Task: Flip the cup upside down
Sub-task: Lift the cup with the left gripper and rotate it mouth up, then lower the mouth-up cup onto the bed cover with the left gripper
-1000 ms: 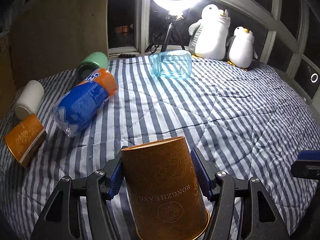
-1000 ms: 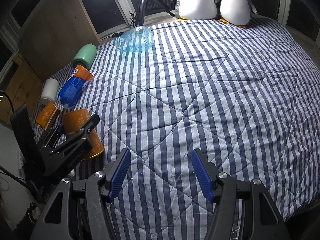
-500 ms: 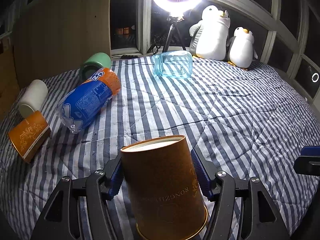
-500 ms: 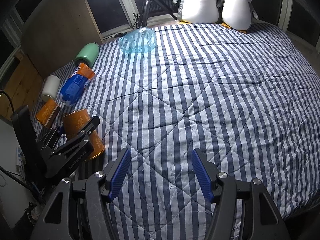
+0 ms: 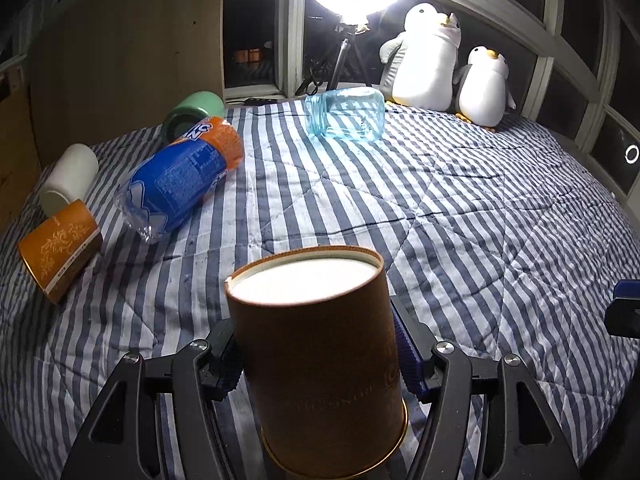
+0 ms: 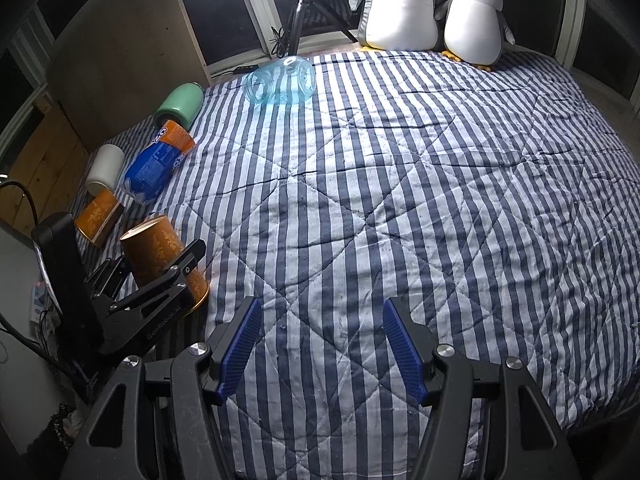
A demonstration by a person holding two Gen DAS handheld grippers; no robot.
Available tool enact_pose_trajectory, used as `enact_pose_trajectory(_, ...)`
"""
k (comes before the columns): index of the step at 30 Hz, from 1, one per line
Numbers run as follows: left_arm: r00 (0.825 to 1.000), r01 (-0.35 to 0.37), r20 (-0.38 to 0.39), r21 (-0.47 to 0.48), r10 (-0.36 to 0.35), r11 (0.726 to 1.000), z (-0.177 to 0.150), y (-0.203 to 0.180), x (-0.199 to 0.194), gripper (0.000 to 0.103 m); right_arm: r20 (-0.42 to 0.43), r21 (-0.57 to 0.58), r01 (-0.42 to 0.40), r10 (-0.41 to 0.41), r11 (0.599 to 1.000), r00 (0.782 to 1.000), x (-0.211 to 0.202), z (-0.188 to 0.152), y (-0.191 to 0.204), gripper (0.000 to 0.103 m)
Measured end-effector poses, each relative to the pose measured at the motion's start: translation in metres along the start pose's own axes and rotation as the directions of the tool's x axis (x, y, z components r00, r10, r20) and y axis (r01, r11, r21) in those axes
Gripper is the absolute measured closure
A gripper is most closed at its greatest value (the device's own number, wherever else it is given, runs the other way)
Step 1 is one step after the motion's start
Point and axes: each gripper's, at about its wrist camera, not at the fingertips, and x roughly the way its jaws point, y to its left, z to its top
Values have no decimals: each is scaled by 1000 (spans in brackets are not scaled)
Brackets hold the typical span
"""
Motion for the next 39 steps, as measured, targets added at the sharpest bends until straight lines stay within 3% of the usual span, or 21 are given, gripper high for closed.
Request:
enact_pose_trajectory(10, 1000, 6, 5, -17, -6, 1000, -9, 5, -5, 31, 0, -7, 2, -2, 1000, 1000, -3, -6, 2, 44)
enact_pose_trajectory(16, 1000, 18, 12, -15, -18, 1000, -12, 5, -11, 20, 2, -9, 0, 0, 1000, 1000, -5, -9, 3, 44)
enact_pose_trajectory(39, 999, 37, 8, -21, -37, 999, -20, 12, -18, 17, 0, -10, -11, 11, 1000, 1000, -5, -10, 4, 44)
